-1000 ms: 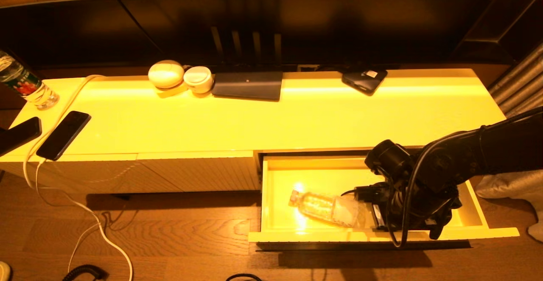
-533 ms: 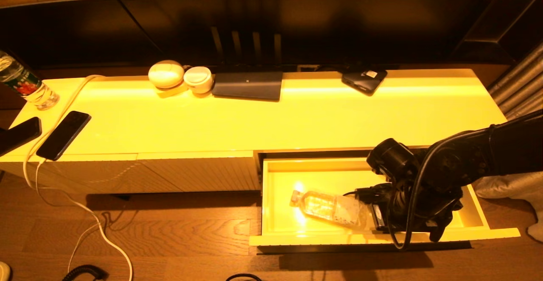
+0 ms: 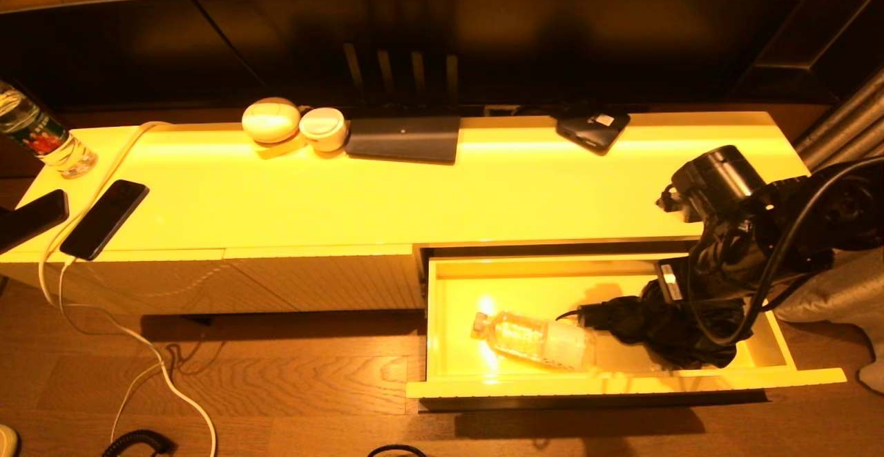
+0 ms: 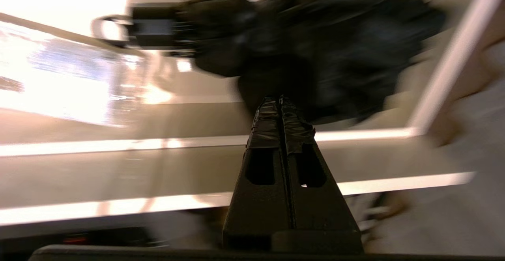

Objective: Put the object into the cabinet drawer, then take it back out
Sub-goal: Take the umbrella out of the drawer and put it on the table

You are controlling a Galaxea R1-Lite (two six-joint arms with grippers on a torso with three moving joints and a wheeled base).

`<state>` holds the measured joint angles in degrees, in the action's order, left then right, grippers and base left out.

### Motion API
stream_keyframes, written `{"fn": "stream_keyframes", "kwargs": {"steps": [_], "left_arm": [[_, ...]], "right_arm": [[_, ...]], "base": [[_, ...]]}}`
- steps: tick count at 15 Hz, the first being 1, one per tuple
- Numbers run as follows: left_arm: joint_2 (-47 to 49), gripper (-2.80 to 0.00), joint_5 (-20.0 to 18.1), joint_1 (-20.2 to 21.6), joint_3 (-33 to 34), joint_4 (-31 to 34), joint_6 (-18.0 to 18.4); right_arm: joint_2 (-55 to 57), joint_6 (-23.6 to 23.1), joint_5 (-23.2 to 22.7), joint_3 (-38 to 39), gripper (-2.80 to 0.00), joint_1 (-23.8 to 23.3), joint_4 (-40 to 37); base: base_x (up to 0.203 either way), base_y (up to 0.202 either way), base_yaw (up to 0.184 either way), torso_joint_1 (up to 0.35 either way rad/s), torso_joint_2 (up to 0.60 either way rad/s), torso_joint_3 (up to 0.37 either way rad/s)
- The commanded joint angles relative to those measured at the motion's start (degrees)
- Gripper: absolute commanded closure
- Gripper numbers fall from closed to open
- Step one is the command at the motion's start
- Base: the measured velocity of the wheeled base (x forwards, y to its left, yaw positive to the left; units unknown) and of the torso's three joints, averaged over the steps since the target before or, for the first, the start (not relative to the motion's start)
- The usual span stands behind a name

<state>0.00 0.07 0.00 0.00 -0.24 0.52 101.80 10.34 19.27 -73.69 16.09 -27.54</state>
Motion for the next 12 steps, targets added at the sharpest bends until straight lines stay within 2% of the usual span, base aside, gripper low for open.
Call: {"fn": "stream_keyframes", "kwargs": {"steps": [1, 3, 4, 6, 9, 10, 12], "left_arm": [[0.0, 0.00, 0.0, 0.0, 0.1, 0.0, 0.0], [0.0, 0.00, 0.0, 0.0, 0.1, 0.0, 0.0], [0.0, 0.00, 0.0, 0.0, 0.1, 0.0, 0.0], [0.0, 0.00, 0.0, 0.0, 0.2, 0.0, 0.0], [0.0, 0.00, 0.0, 0.0, 0.1, 0.0, 0.0], [0.0, 0.00, 0.0, 0.0, 0.1, 0.0, 0.0], [0.0, 0.00, 0.0, 0.0, 0.1, 0.0, 0.0]], "right_arm": [[-4.1, -20.9, 1.9, -0.2, 0.00, -3.5, 0.0], [-5.2, -39.2, 1.4, -0.4, 0.00, -7.0, 0.0], [-5.4, -46.7, -0.6, -0.8, 0.00, -8.5, 0.1], [-5.4, -63.3, -7.9, -1.0, 0.00, -12.3, 0.1], [-4.8, -87.1, -16.1, 0.9, 0.00, -17.7, 0.0], [-3.8, -92.3, -20.2, 2.0, 0.00, -19.3, -0.1], [-1.2, -95.1, -21.5, 2.5, 0.00, -20.0, -0.3]], "base": [[0.000, 0.000, 0.000, 0.000, 0.00, 0.000], [0.000, 0.000, 0.000, 0.000, 0.00, 0.000], [0.000, 0.000, 0.000, 0.000, 0.00, 0.000], [0.000, 0.000, 0.000, 0.000, 0.00, 0.000], [0.000, 0.000, 0.000, 0.000, 0.00, 0.000], [0.000, 0.000, 0.000, 0.000, 0.00, 0.000], [0.000, 0.000, 0.000, 0.000, 0.00, 0.000]]}}
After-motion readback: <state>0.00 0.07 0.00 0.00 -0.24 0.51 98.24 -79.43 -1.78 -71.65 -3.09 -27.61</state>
